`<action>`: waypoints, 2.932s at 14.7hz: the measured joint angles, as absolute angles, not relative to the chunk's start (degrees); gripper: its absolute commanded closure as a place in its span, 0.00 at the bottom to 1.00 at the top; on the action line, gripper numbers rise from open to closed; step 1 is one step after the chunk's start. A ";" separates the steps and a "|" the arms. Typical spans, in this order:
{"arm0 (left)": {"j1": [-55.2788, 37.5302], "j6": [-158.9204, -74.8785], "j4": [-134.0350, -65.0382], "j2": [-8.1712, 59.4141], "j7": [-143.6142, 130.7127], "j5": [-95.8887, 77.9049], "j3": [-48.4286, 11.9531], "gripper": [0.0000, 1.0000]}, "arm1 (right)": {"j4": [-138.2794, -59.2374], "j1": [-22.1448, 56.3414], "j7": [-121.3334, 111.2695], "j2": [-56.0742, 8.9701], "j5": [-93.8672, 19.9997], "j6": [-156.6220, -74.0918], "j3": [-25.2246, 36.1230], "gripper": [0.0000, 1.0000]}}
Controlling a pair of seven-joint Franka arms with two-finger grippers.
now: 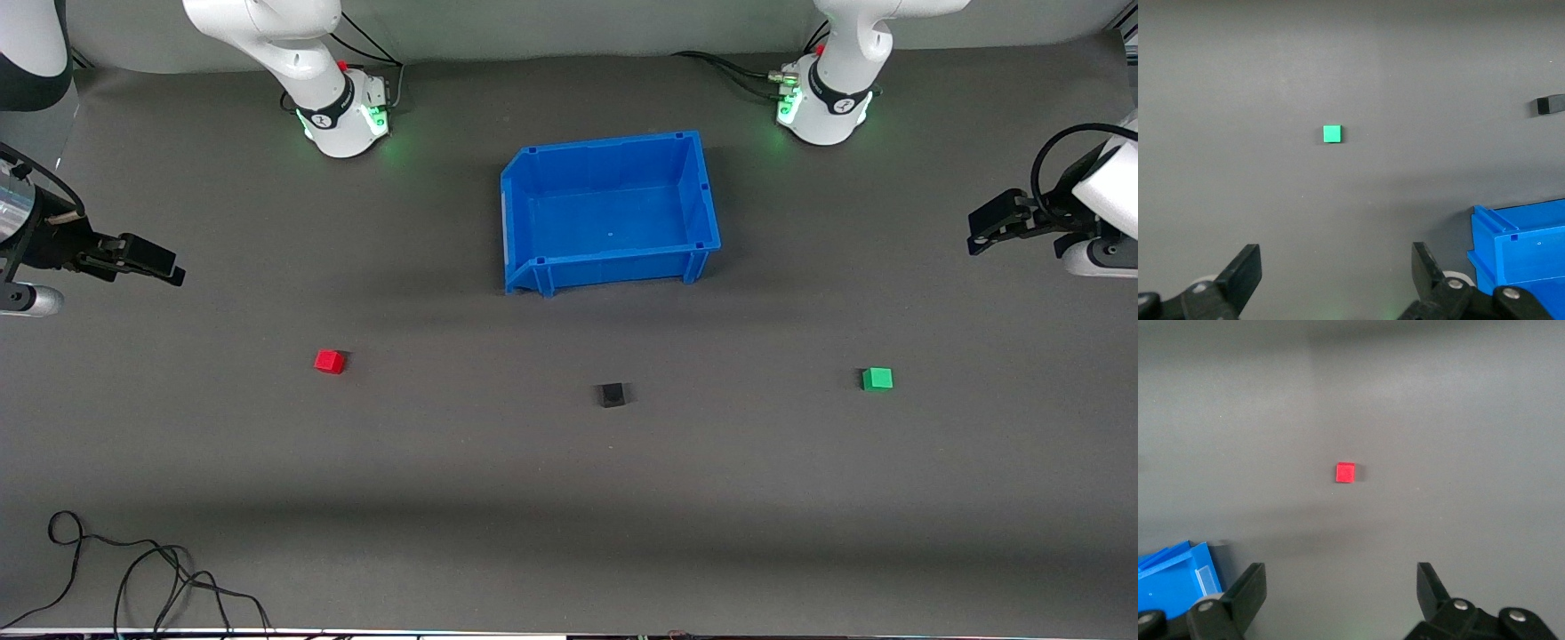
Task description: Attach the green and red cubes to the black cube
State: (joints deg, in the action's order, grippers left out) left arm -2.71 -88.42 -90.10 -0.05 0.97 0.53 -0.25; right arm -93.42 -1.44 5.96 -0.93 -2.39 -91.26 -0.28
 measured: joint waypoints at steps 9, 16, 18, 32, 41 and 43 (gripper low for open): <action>-2.73 -88.41 -90.10 -0.05 0.97 0.53 -0.26 0.00 | -93.42 -1.44 5.96 -1.05 -2.39 -91.13 -0.29 0.00; -2.69 -88.37 -90.12 0.02 0.67 0.52 -0.20 0.00 | -93.42 -1.44 5.96 -1.08 -2.39 -91.10 -0.29 0.00; -2.56 -88.29 -90.28 0.25 -2.76 0.51 0.07 0.00 | -93.50 -1.44 5.96 -1.09 -2.39 -90.88 -0.26 0.00; 8.57 -89.20 -91.16 7.22 -45.67 -14.71 1.48 0.00 | -112.02 -1.43 5.96 -4.81 -2.39 -112.10 -0.25 0.00; 11.99 -114.23 -112.25 10.40 -52.71 -24.67 1.45 0.00 | -121.00 -1.43 7.26 -16.94 -2.44 -132.57 -0.26 0.01; 11.98 -121.23 -116.46 12.77 -52.72 -28.57 1.28 0.00 | -121.22 -1.40 8.41 -19.33 -2.44 -134.99 -0.33 0.01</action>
